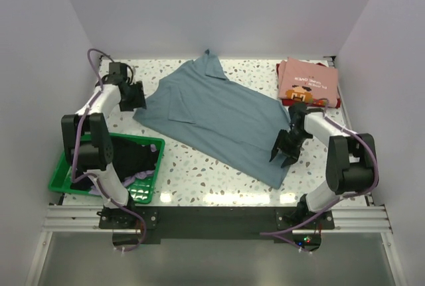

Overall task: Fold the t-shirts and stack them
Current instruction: Fold the tshirt

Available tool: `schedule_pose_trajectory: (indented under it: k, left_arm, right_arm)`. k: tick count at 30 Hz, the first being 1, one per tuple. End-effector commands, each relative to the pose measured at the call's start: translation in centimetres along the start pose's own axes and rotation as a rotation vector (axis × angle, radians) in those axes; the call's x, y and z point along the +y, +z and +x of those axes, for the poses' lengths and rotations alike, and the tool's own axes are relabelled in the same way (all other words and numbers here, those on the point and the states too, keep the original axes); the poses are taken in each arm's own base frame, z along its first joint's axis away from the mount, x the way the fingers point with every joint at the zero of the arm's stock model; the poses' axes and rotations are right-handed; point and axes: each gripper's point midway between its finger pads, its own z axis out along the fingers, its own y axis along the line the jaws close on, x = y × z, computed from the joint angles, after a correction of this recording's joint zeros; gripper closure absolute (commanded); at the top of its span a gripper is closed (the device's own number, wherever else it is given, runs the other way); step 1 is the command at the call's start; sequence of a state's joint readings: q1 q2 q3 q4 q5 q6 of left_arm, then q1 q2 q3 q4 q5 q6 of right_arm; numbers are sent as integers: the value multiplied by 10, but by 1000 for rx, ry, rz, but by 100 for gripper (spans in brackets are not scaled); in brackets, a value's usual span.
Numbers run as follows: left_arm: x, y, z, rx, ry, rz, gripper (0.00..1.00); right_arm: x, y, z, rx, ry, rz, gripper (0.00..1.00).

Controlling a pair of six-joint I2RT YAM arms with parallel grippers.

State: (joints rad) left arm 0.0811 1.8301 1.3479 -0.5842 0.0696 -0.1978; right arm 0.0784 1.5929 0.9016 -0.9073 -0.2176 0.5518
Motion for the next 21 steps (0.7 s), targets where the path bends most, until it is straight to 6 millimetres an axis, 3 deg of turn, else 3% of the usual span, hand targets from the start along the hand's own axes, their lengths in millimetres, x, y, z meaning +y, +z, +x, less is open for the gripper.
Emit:
schedule_pose_trajectory:
  k: [1,5,7,13,21]
  left_arm:
    - [-43,-32,-40,-149,81,79,41]
    - [-112,-20,-8,-68,153,269,48]
    - [-131,-12,8,-30,132,337,52]
    - [-121,7,22,1,84,283,56]
    - [-117,28,35,41,102,271,58]
  right_arm:
    - [13,-34,-14,-98,-45,-33,47]
    - [25,-55,-23,-167,-58,-75,47]
    - [31,-62,-28,-200,-58,-102,47]
    - [39,-67,-31,-226,-43,-143,47]
    - [33,-62,-22,-209,-41,-141,47]
